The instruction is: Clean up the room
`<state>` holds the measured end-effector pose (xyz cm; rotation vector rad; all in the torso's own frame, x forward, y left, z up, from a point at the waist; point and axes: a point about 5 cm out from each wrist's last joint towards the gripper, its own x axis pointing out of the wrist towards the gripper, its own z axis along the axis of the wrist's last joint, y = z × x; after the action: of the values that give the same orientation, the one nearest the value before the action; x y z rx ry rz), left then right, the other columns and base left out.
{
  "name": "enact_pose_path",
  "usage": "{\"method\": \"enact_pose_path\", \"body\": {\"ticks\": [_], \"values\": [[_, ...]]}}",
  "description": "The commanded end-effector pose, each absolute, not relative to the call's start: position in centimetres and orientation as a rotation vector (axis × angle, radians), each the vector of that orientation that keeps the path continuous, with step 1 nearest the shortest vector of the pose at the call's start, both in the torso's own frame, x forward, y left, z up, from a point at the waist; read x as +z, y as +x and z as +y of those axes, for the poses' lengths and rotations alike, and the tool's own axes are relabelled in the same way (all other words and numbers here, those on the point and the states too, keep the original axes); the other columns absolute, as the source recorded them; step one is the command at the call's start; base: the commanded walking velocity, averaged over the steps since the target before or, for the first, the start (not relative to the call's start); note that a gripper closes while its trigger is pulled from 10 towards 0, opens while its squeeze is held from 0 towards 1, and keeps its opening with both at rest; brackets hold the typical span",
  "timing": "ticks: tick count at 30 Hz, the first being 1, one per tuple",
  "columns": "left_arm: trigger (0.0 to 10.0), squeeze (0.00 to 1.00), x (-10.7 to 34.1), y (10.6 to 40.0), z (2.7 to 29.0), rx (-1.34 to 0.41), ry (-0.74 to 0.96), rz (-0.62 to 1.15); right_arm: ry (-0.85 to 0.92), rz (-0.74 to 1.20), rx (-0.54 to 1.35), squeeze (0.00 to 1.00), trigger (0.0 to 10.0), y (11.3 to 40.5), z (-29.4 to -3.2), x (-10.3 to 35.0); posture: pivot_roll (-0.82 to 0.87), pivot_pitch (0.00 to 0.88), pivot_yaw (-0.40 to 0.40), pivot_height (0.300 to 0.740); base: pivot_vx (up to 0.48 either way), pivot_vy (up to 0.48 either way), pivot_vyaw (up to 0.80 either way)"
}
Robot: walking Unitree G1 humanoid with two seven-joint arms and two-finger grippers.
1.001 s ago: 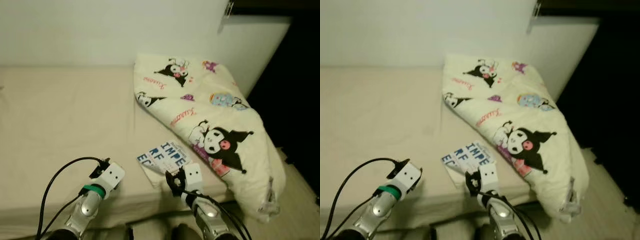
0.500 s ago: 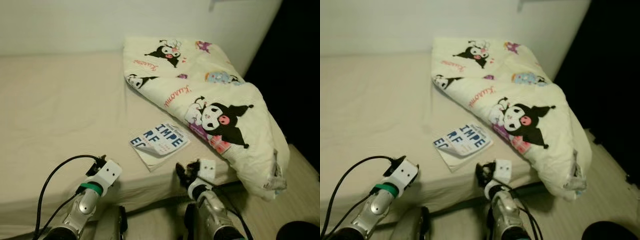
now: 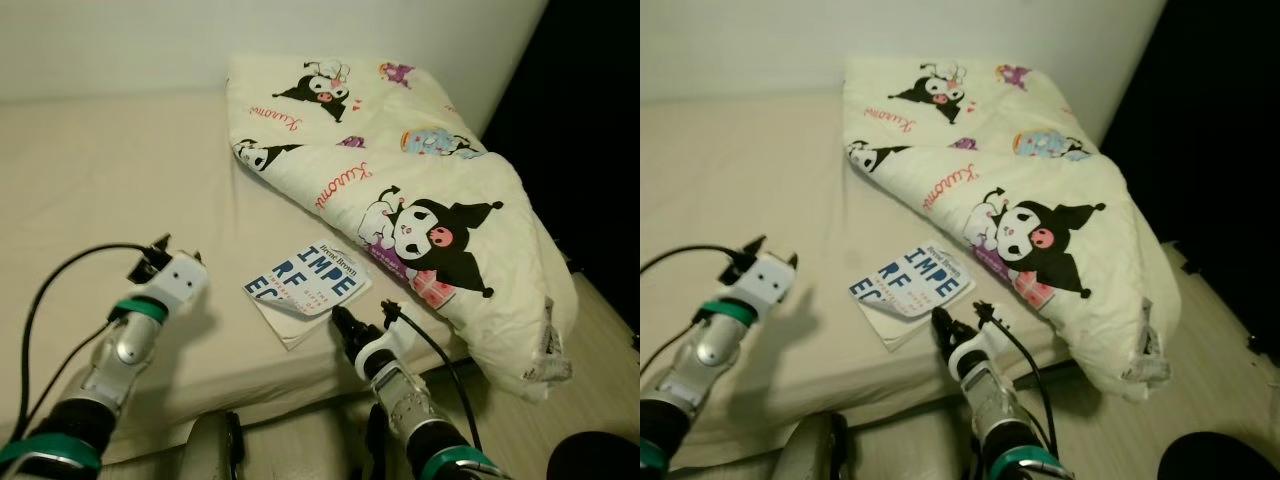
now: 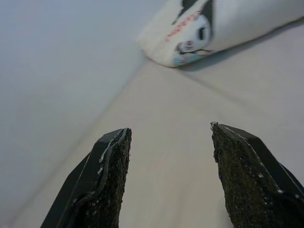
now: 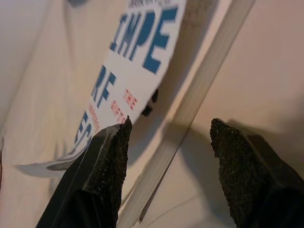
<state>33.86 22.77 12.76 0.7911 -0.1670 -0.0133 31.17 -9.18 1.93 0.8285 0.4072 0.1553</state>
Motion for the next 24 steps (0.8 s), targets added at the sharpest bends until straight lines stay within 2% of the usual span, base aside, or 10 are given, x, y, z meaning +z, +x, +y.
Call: {"method": "enact_pose_path", "body": {"ticks": [1, 4, 6, 7, 8, 9, 10, 11, 12, 24], "values": [[10.0, 0.45, 15.2, 34.2, 23.9, 0.020, 0.795, -0.220, 0.876, 0.442, 0.121, 0.76, 10.0, 30.8, -8.7, 1.4, 0.20, 0.121, 0.040, 0.586, 0.000, 0.000, 0.00], [10.0, 0.55, 16.5, 34.3, 24.3, 0.039, 0.798, -0.254, 0.902, 0.440, 0.114, 1.00, 10.0, 30.8, -8.6, 1.4, 0.21, 0.126, 0.041, 0.586, 0.000, 0.000, 0.00], [10.0, 0.46, 17.2, 34.1, 24.3, 0.037, 0.792, -0.274, 0.957, 0.434, 0.110, 1.00, 10.0, 30.9, -8.6, 1.5, 0.23, 0.131, 0.042, 0.586, 0.000, 0.000, 0.00], [10.0, 0.00, 17.4, 34.0, 24.1, 0.033, 0.792, -0.282, 0.994, 0.430, 0.113, 1.00, 10.0, 30.9, -8.5, 1.6, 0.24, 0.137, 0.042, 0.586, 0.000, 0.000, 0.00], [10.0, 0.00, 17.4, 34.0, 24.1, 0.033, 0.792, -0.282, 0.994, 0.430, 0.113, 1.00, 10.0, 30.9, -8.5, 1.6, 0.24, 0.137, 0.042, 0.586, 0.000, 0.000, 0.00], [10.0, 0.00, 17.6, 33.7, 23.8, 0.023, 0.794, -0.292, 1.062, 0.421, 0.119, 0.92, 10.0, 31.1, -8.4, 1.8, 0.25, 0.147, 0.043, 0.586, 0.000, 0.000, 0.00], [10.0, 0.00, 17.6, 33.5, 23.6, 0.016, 0.796, -0.297, 1.104, 0.411, 0.119, 0.40, 10.0, 31.2, -8.3, 2.0, 0.26, 0.148, 0.043, 0.586, 0.000, 0.000, 0.00], [10.0, 0.00, 17.6, 33.4, 23.5, 0.012, 0.797, -0.300, 1.129, 0.404, 0.119, 0.40, 10.0, 31.3, -8.3, 2.1, 0.26, 0.148, 0.043, 0.586, 0.000, 0.000, 0.00], [10.0, 0.00, 17.5, 33.3, 23.4, 0.009, 0.798, -0.300, 1.155, 0.393, 0.123, 0.00, 10.0, 31.4, -8.2, 2.2, 0.27, 0.153, 0.044, 0.586, 0.000, 0.000, 0.00], [10.0, 0.00, 17.6, 32.1, 23.5, -0.008, 0.809, -0.284, 1.195, 0.418, 0.196, 0.00, 10.0, 31.6, -5.8, 3.0, 0.32, 0.187, 0.046, 0.586, 0.000, 0.000, 0.00]]}}
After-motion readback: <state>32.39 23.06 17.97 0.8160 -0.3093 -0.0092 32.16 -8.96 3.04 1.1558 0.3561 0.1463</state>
